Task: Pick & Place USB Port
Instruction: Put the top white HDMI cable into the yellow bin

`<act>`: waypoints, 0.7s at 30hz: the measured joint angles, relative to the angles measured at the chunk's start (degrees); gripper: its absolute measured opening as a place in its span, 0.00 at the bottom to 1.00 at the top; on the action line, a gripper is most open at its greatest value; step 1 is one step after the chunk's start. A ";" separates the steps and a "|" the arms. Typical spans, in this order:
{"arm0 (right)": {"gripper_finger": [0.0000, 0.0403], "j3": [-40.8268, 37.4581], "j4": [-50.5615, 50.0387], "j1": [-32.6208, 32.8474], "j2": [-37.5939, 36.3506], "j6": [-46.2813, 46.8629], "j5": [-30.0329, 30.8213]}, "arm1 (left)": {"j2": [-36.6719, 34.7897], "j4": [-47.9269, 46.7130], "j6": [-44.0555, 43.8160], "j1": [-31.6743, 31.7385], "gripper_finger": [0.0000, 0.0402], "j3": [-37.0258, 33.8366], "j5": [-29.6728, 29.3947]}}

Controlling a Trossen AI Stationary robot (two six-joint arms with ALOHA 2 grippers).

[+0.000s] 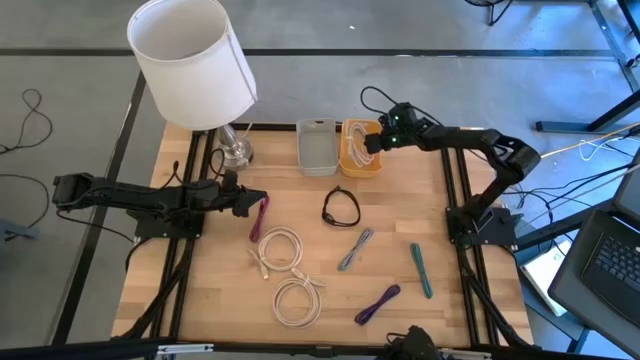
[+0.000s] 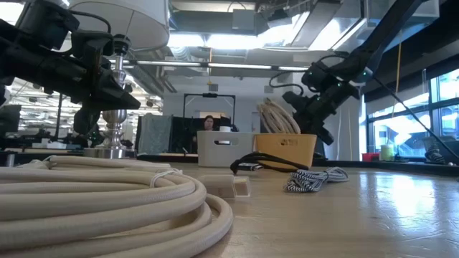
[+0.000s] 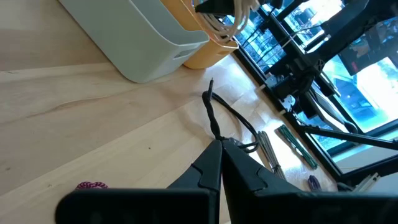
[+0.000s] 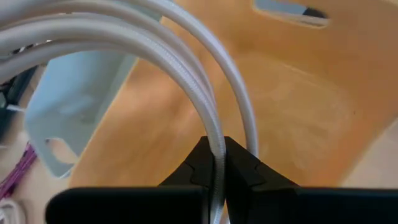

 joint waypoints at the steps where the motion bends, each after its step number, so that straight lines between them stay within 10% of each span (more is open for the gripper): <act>1: 0.04 0.00 -0.07 -0.06 0.16 0.02 0.15 | 0.00 0.00 0.02 0.00 0.01 0.00 0.00; 21: 0.04 7.10 0.81 3.01 -1.16 1.45 1.26 | 0.01 -0.12 0.02 0.02 0.01 -0.01 -0.04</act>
